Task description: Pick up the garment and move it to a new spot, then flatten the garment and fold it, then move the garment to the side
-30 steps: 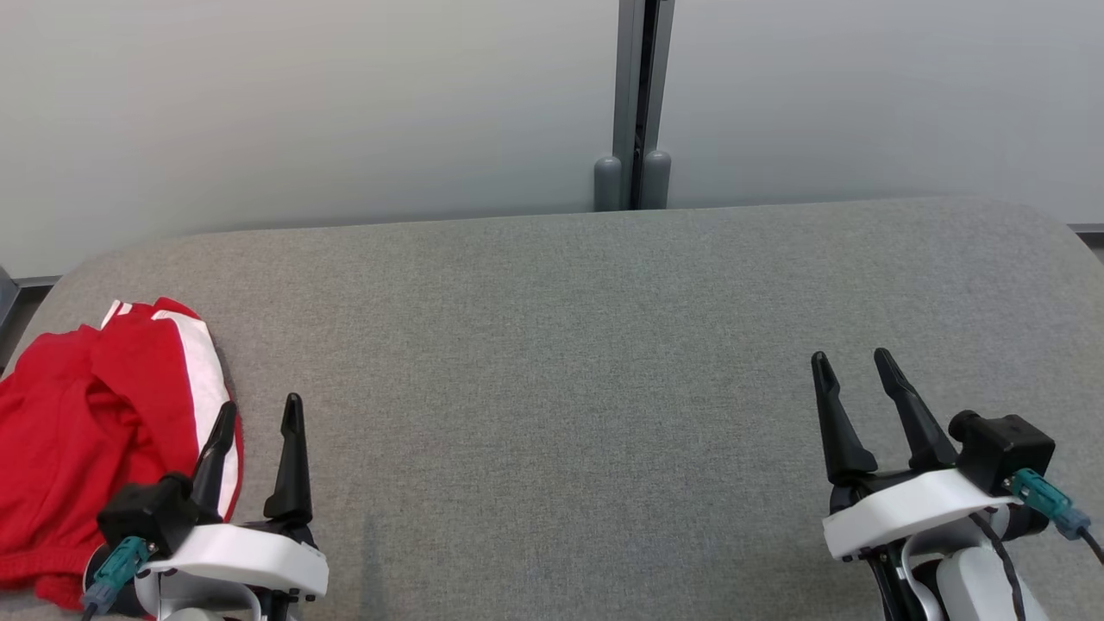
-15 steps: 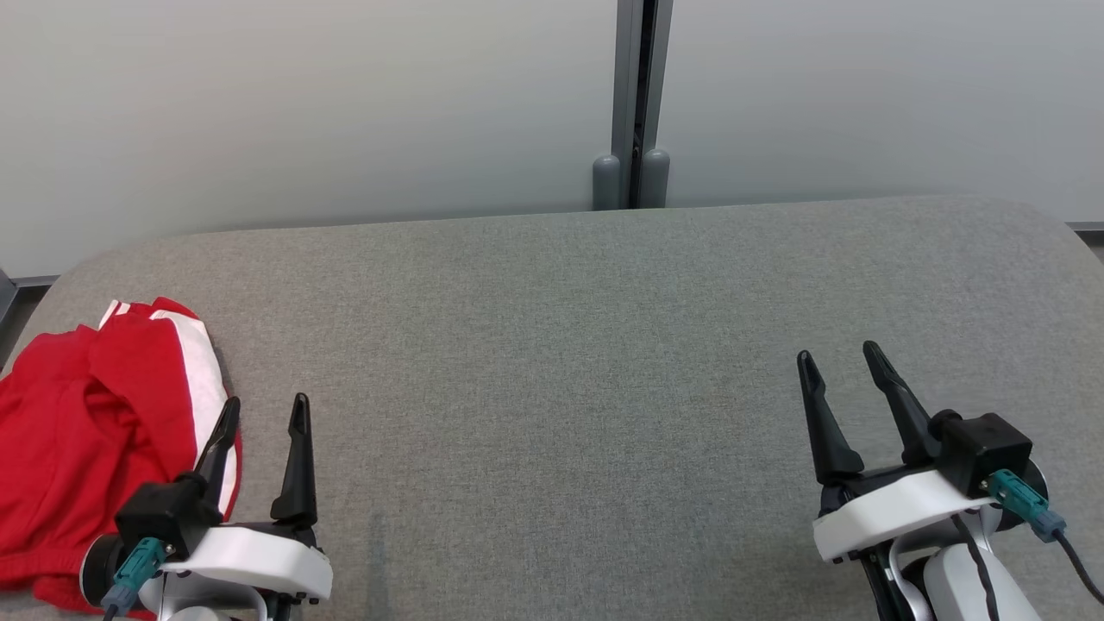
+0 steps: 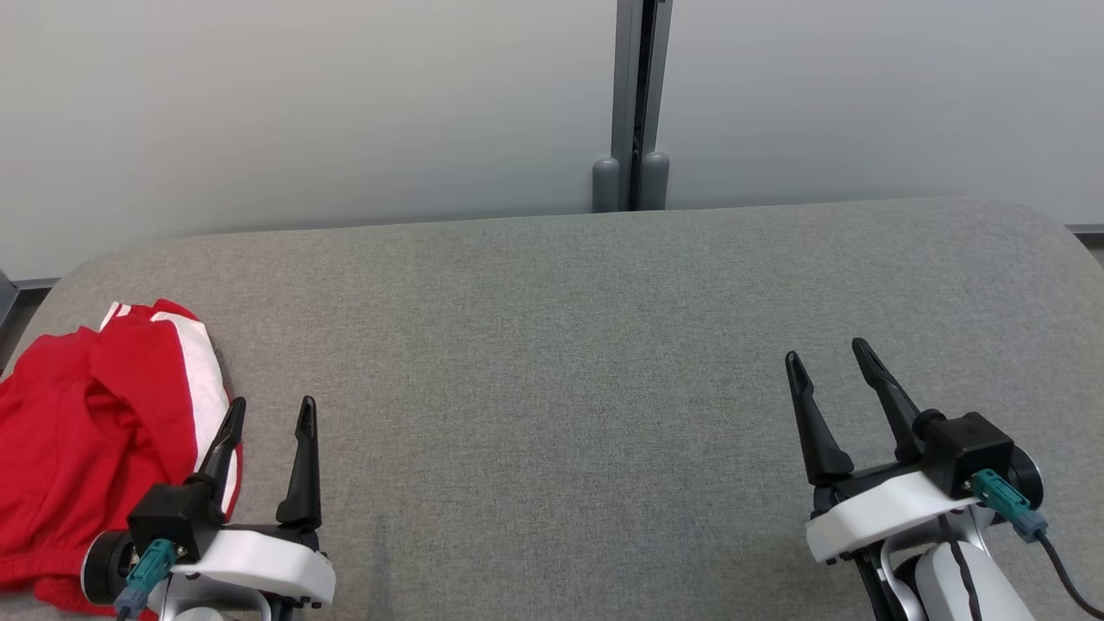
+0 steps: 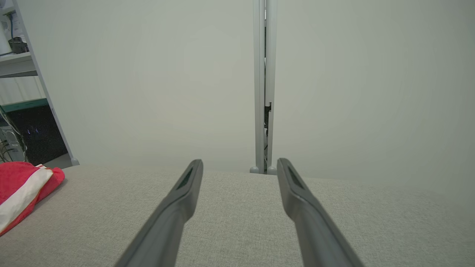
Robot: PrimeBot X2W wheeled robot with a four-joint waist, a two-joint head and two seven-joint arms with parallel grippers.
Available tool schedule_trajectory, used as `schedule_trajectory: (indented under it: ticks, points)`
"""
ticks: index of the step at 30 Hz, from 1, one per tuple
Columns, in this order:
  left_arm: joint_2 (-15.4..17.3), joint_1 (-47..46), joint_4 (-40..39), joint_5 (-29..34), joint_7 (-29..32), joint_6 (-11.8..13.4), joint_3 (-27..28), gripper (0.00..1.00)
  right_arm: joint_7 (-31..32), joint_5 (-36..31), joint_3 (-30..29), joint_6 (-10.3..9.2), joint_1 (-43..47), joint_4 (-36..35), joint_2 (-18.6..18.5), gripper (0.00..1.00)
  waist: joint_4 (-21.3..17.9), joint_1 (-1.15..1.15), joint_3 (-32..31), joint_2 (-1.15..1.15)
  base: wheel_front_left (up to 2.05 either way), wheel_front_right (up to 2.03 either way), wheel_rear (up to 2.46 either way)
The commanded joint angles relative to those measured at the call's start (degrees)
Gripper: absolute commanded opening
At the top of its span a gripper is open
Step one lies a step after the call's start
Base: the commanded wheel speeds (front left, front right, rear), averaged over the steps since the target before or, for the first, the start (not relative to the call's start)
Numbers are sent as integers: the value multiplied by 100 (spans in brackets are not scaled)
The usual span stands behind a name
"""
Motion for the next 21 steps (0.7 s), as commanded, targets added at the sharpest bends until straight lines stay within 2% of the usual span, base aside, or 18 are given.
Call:
schedule_trajectory:
  ticks: [1, 21]
  points:
    - [14, -71, 5, 30, -25, -2, 22, 100, -46, 6, -2, 10, -35, 11, -51, 100, -1, 0, -2, 0, 0, 0, 0]
    - [5, -117, 34, -30, -18, -9, 23, 100, -45, 52, 12, 10, -49, 51, -50, 100, 12, 0, 2, 0, 0, 0, 0]
